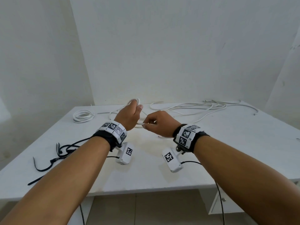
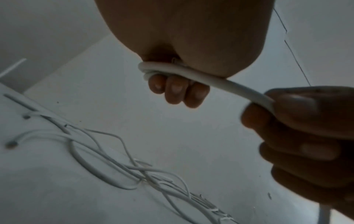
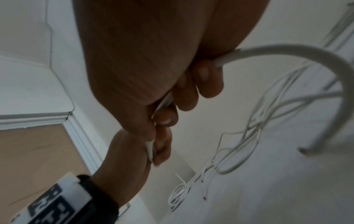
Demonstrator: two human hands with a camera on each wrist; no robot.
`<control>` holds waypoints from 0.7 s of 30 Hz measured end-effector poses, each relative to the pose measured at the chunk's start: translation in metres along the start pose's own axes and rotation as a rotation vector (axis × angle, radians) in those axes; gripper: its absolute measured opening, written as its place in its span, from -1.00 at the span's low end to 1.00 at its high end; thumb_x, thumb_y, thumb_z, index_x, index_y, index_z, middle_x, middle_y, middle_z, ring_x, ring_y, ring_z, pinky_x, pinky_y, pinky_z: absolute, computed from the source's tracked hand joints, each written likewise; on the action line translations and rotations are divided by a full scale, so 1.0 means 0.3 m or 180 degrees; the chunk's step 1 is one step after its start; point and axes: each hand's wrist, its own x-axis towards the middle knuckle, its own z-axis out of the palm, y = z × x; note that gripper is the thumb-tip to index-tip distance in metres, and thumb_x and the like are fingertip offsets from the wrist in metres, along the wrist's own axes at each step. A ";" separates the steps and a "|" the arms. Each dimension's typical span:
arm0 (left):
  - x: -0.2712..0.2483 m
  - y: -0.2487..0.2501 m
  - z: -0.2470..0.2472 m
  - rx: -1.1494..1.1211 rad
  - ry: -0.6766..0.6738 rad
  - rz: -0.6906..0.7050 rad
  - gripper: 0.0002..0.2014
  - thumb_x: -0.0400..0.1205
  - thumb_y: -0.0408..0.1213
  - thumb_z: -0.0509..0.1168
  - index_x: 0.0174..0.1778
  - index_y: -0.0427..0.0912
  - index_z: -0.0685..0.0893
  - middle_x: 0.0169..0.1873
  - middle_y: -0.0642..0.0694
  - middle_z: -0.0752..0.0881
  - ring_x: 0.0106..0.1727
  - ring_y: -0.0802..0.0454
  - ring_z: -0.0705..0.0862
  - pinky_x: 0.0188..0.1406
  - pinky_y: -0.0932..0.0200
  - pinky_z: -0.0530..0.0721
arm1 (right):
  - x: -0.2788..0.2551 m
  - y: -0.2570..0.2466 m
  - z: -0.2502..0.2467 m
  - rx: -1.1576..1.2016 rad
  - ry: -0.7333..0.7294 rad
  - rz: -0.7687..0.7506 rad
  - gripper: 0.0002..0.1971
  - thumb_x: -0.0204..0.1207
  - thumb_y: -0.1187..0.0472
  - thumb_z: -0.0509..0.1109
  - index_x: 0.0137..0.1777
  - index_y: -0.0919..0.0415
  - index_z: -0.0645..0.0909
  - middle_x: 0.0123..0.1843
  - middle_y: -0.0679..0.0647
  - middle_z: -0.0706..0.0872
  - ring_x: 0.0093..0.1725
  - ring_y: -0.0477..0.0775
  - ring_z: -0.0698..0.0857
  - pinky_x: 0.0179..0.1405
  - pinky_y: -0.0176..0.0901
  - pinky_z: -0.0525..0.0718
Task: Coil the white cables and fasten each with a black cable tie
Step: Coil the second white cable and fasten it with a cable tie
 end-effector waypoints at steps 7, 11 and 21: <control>-0.042 0.013 -0.008 -0.0245 -0.0837 -0.0012 -0.54 0.82 -0.09 -0.06 -0.40 -0.12 0.42 -0.52 -0.05 0.55 -0.47 0.01 0.46 -0.26 0.05 0.44 | 0.015 0.017 -0.109 -0.0061 0.0082 -0.0052 -0.89 0.54 0.06 0.53 -0.10 0.08 0.82 -0.28 -0.14 0.76 -0.29 -0.22 0.65 -0.25 -0.40 0.53; -0.058 0.026 0.010 -0.0415 -0.1193 -0.0175 -0.37 0.77 0.16 -0.14 -0.50 -0.18 0.35 -0.67 0.03 0.42 -0.63 0.13 0.30 -0.38 0.17 0.35 | 0.027 0.030 -0.132 -0.0071 0.0101 -0.0070 -0.89 0.50 0.03 0.56 -0.15 0.05 0.80 -0.34 -0.26 0.73 -0.30 -0.31 0.66 -0.24 -0.45 0.52; -0.086 0.016 -0.006 -0.1879 -0.1181 -0.0225 -0.50 0.63 0.17 0.11 -0.49 -0.05 0.19 -0.60 -0.07 0.20 -0.54 0.03 0.11 -0.51 0.12 0.08 | 0.026 0.098 -0.185 0.0063 0.0303 0.0018 -0.94 0.57 0.11 0.50 -0.13 -0.01 0.77 -0.43 -0.40 0.67 -0.36 -0.33 0.60 -0.31 -0.57 0.42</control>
